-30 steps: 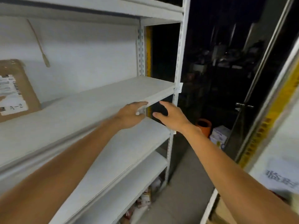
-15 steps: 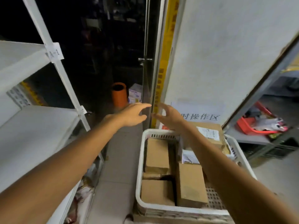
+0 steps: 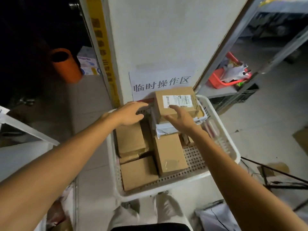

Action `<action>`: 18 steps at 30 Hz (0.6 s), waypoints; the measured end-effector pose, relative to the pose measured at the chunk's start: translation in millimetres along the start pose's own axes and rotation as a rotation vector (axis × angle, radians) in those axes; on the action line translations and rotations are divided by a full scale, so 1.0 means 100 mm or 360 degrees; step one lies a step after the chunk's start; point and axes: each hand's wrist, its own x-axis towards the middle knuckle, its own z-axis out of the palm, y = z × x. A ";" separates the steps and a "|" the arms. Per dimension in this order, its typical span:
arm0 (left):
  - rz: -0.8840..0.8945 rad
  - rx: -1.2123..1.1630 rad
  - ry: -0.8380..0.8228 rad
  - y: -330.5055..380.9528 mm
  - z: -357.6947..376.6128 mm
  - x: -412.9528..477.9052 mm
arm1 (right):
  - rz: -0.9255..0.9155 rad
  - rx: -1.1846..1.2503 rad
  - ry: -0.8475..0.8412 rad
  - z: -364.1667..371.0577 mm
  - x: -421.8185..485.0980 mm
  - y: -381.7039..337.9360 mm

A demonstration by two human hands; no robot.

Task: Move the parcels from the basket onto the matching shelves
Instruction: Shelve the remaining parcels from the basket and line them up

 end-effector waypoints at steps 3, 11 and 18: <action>-0.0025 0.0043 -0.0015 0.10 0.07 0.33 | 0.0052 -0.0012 0.0127 -0.19 0.20 0.26; -0.0255 0.0110 0.0073 0.37 0.48 1.04 | 0.0195 0.0153 0.0151 -0.54 0.95 1.01; -0.0457 -0.0598 0.0119 0.41 0.91 1.19 | 0.0189 0.0546 0.0177 -0.38 1.17 1.47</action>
